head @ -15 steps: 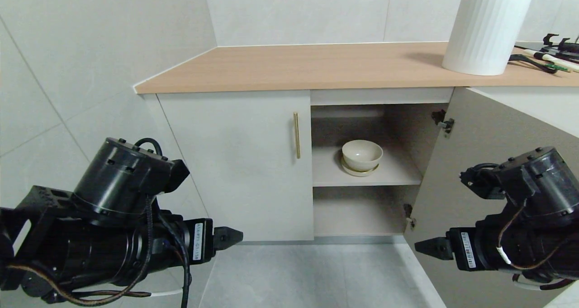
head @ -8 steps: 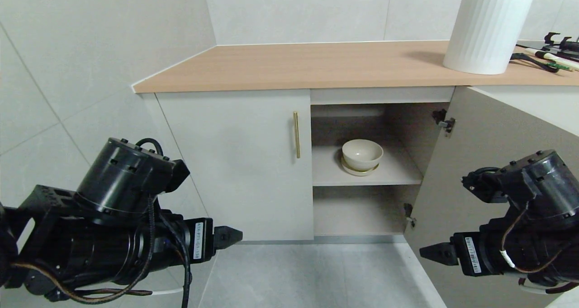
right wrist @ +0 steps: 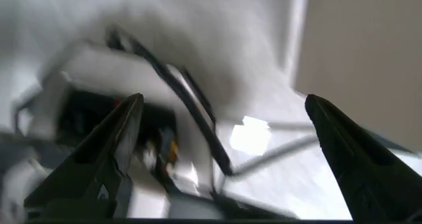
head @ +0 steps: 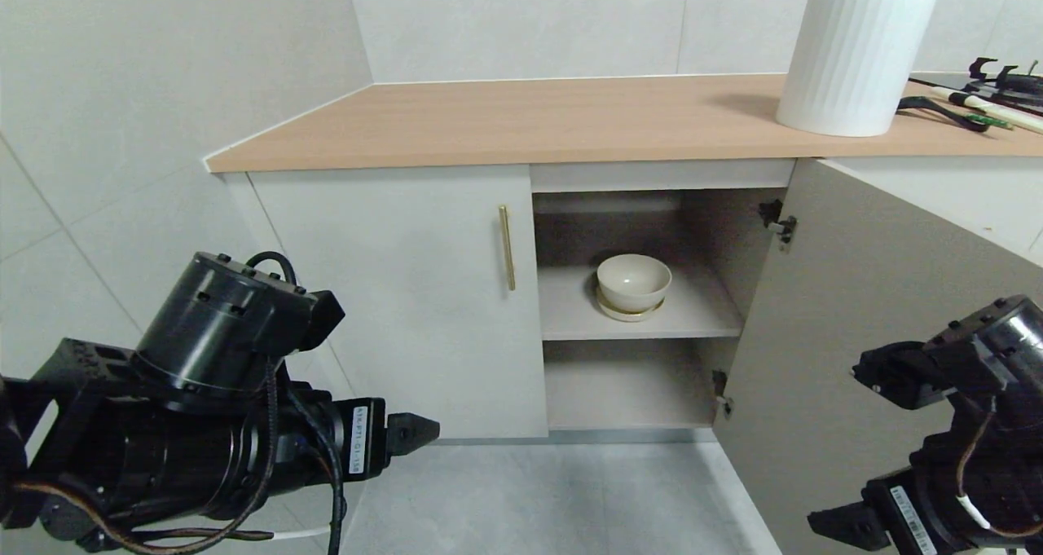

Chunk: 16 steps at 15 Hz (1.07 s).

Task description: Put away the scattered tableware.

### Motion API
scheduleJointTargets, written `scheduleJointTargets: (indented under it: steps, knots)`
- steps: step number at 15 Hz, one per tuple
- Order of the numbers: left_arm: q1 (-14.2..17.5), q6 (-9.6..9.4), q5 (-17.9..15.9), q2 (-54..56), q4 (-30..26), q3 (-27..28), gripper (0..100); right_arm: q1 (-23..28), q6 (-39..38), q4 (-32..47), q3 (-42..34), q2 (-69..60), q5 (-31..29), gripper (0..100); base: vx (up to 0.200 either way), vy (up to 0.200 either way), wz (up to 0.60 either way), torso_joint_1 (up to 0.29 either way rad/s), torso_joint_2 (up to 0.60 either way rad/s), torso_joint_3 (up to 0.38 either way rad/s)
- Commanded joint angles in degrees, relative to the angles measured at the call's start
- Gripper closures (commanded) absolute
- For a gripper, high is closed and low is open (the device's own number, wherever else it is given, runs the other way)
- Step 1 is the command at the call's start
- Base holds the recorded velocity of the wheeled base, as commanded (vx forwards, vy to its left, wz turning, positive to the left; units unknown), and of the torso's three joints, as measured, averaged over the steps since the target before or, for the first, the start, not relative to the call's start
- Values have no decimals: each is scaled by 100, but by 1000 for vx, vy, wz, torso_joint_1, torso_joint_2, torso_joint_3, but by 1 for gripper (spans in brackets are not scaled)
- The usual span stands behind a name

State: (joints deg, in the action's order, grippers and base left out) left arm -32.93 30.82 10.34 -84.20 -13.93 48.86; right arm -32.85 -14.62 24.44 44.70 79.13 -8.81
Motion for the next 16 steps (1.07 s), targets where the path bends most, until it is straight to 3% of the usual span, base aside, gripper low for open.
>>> scheduleJointTargets:
  steps: [1,3,5,9,13,16]
  knots:
    - [6,3,3,9,-4,1,0,-98,47,228,38,-258,2,0,0,-200,0,2,7,-7]
    - [6,3,3,9,-4,1,0,-107,55,456,118,-354,-6,0,0,-200,0,5,-2,7]
    - [6,3,3,18,-4,1,0,-107,170,1265,460,-583,73,0,0,-200,0,2,-2,0]
    - [6,3,3,18,-4,1,0,-512,258,2460,830,-961,249,0,0,0,0,0,0,0]
    - [6,3,3,26,-4,-8,0,-485,249,2574,812,-926,2,0,0,0,0,0,0,0]
    - [6,3,-5,18,-4,-8,0,-371,205,2284,882,-1180,-560,0,0,0,0,0,0,0]
